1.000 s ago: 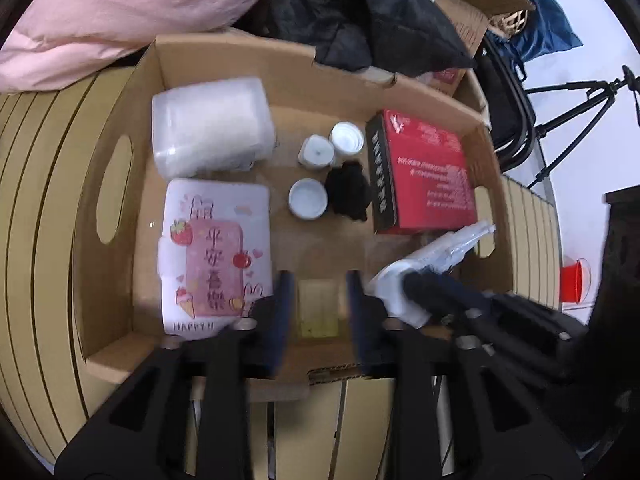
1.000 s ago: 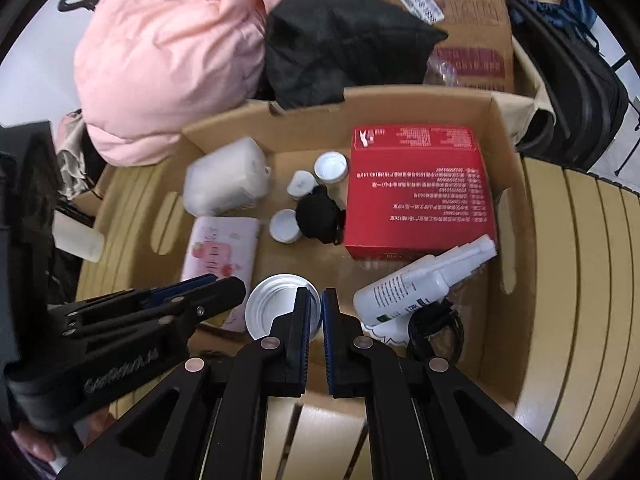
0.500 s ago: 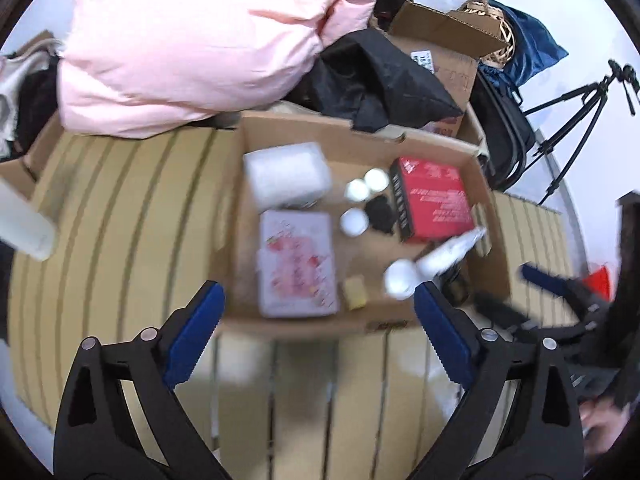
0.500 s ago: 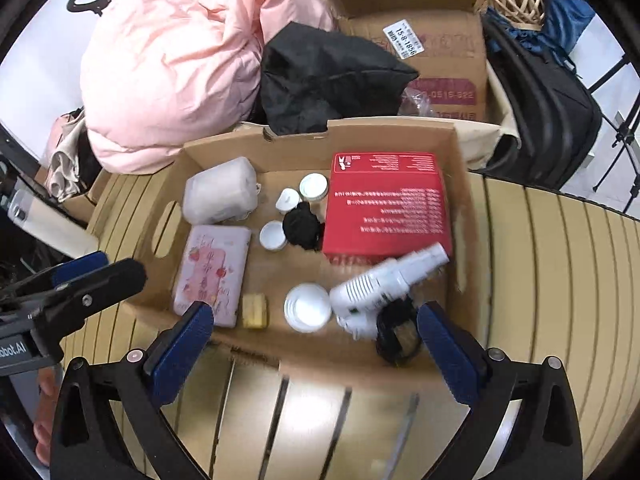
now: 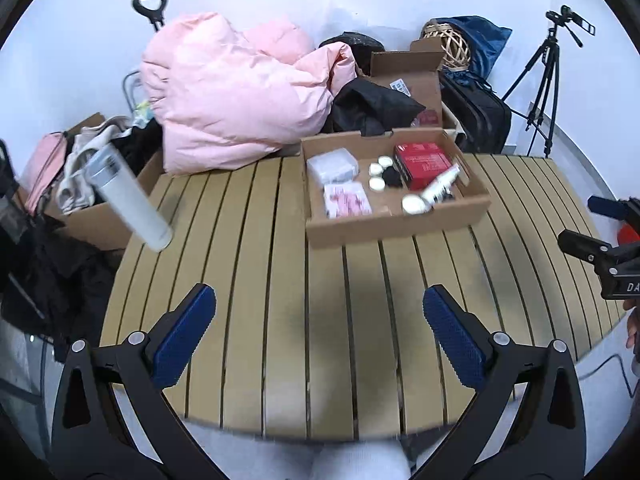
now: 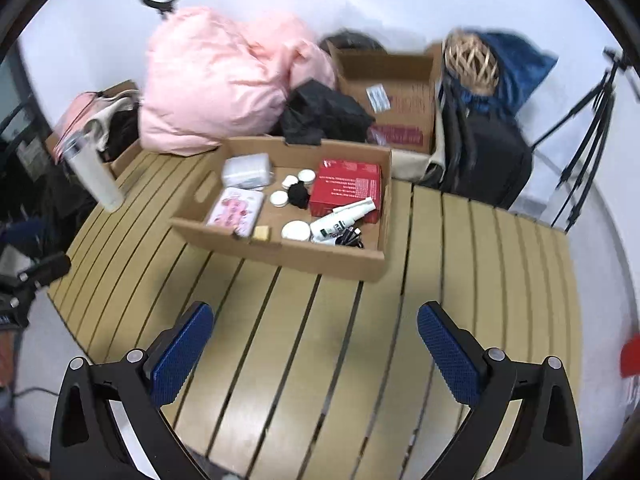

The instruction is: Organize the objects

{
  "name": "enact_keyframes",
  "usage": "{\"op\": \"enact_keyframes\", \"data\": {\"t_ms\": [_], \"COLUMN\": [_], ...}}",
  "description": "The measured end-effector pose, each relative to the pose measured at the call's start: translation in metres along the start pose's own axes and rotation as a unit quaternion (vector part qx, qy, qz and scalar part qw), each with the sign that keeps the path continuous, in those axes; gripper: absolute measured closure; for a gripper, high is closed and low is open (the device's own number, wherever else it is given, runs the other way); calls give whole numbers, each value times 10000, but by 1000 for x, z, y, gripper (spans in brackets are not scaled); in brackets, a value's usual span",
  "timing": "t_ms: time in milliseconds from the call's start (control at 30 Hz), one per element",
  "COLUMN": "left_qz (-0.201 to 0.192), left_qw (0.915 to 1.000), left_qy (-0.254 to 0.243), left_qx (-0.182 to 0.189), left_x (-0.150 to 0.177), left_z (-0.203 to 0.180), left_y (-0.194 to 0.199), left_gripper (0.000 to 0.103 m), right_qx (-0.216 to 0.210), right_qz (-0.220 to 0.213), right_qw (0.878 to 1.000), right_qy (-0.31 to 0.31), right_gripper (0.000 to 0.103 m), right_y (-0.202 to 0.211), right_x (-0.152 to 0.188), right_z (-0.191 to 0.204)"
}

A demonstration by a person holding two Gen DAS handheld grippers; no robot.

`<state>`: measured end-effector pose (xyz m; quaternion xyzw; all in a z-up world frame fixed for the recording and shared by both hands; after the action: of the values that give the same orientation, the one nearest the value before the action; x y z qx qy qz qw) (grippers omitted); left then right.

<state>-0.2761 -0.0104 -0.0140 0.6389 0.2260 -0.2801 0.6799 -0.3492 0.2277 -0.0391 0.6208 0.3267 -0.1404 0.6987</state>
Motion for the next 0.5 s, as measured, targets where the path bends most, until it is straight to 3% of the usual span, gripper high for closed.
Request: {"op": "enact_keyframes", "data": {"t_ms": [167,333,500], "left_qz": [-370,-646,-565], "left_qw": [9993,9973,9972], "left_qy": [51,349,491], "left_qx": [-23,-84,62], "left_x": [52,106,163], "left_z": [-2,-4,-9], "left_y": [55,93,110], "left_gripper": [0,0,0], "right_qx": [114,-73,51], "right_qz": [-453,-685,-748], "right_qw": [9988,9976,9972], "right_qy": [161,43,-12], "right_gripper": [0,0,0], "right_y": [63,104,127], "right_x": [54,113,178], "right_z": [33,64,94]}}
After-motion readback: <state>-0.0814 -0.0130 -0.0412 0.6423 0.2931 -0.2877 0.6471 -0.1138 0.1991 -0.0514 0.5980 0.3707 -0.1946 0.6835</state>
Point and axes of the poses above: each gripper's, at about its wrist camera, not at the fingertips, and y roughly against the way its jaws point, z to its left, x to its underside, the point moved 5 cm from there along -y, roughly the way its jaws point, and after that the axes turned 3 degrees about -z, right-handed, at the moved point
